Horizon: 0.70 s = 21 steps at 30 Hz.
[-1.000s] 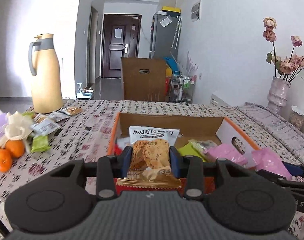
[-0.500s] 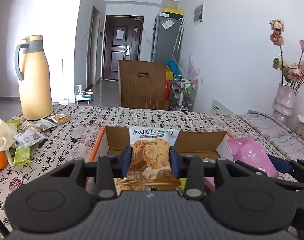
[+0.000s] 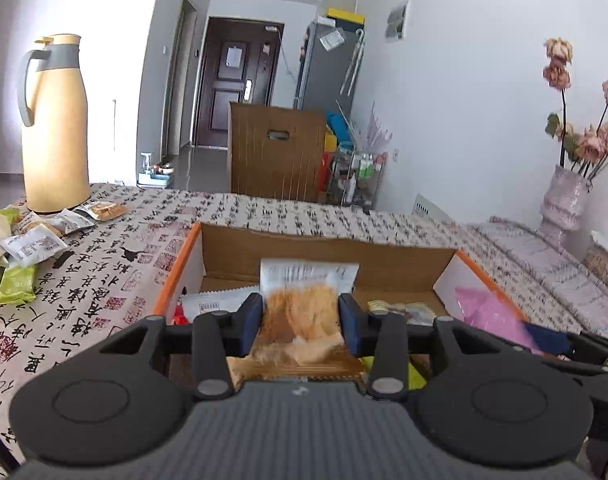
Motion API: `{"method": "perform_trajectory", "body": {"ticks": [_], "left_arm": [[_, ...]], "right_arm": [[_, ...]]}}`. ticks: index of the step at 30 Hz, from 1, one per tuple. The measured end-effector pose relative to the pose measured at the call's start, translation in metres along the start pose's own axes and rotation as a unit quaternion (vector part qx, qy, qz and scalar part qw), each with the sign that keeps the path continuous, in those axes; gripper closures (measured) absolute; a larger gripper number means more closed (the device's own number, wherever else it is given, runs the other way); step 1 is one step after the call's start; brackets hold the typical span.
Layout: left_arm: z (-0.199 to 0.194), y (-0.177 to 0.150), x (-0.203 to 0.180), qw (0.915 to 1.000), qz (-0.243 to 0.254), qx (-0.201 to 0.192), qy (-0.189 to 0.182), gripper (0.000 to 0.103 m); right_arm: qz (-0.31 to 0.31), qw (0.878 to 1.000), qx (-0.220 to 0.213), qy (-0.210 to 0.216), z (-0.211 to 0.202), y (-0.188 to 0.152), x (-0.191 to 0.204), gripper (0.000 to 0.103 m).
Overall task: Organize snacks
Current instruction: 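Carry both packs into the box and open both grippers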
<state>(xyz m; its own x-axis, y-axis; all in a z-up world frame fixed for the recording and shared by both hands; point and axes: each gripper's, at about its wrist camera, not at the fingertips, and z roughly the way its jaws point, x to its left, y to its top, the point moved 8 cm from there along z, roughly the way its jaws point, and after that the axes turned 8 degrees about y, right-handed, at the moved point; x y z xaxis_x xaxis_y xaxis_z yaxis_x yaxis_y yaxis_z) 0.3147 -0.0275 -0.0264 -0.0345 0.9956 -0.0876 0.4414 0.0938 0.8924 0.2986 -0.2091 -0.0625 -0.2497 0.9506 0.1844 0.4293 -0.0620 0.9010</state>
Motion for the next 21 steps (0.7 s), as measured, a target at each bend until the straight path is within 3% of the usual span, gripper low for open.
{"method": "perform_trajectory", "body": {"ticks": [1,2,3,5,8,21], "left_arm": [[-0.003,0.002,0.001,1.0,-0.004,-0.007,0.001,0.054],[-0.006,0.003,0.003,0.9999,-0.008,-0.014,0.001,0.039],[-0.009,0.005,0.005,0.9997,-0.013,-0.021,0.006,0.018],[-0.015,0.009,0.01,0.9985,-0.026,-0.041,0.025,0.0],[-0.017,0.012,0.013,0.9979,-0.035,-0.046,0.028,0.0],[-0.012,0.011,0.012,0.9982,-0.035,-0.033,0.036,0.0]], "right_arm": [[0.0,1.0,-0.001,0.002,-0.001,0.0,0.0,0.04],[0.001,1.0,0.0,0.005,-0.002,0.0,0.0,0.031],[0.003,1.0,-0.001,0.004,-0.003,0.0,0.0,0.026],[0.003,1.0,-0.003,0.0,-0.004,0.0,-0.002,0.009],[0.008,1.0,-0.006,0.001,-0.005,0.0,-0.003,0.0],[0.011,1.0,0.003,-0.009,0.001,0.001,-0.006,0.0]]}}
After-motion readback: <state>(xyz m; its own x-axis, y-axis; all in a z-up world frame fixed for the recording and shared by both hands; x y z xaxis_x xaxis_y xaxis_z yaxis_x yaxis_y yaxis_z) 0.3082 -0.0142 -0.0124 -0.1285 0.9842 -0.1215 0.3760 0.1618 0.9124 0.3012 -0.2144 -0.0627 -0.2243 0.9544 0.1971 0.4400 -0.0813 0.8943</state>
